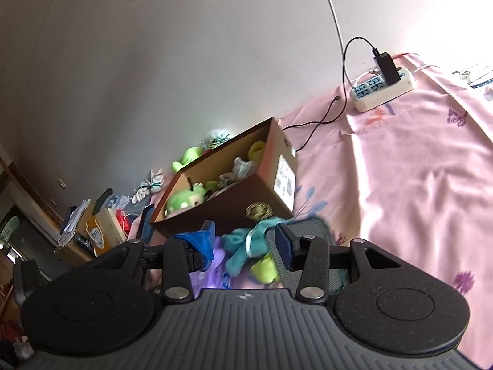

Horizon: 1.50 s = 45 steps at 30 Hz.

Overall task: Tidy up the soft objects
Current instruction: 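Move left gripper to teal mesh sponge while right gripper moves to lime sponge, then grasp teal mesh sponge with left gripper while right gripper grasps lime sponge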

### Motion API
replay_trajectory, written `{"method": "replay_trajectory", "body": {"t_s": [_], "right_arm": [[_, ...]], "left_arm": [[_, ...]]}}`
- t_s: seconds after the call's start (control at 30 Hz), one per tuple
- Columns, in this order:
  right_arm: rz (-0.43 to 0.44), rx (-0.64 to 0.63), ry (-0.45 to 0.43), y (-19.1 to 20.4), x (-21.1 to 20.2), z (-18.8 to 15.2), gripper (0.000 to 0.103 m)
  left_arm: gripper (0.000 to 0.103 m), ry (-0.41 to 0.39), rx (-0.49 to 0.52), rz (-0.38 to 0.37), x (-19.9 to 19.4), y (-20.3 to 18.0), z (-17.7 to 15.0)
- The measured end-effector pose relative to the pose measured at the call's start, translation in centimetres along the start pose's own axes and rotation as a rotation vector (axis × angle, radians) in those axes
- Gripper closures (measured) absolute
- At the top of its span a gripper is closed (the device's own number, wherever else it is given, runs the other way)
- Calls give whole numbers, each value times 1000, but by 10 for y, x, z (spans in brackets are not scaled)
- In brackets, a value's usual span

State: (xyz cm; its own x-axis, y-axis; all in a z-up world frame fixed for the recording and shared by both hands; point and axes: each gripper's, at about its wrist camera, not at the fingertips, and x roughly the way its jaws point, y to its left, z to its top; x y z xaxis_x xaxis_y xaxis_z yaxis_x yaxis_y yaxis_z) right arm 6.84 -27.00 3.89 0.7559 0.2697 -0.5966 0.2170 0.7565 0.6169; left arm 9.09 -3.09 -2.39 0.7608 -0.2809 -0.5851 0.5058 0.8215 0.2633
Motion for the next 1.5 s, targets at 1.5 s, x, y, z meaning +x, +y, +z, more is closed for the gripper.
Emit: {"method": "replay_trajectory", "body": {"t_s": [1.5], "right_arm": [[-60,-214,695,-29,175,70,74]], "left_arm": [[38,33,545,-227,112,-17,20]]}}
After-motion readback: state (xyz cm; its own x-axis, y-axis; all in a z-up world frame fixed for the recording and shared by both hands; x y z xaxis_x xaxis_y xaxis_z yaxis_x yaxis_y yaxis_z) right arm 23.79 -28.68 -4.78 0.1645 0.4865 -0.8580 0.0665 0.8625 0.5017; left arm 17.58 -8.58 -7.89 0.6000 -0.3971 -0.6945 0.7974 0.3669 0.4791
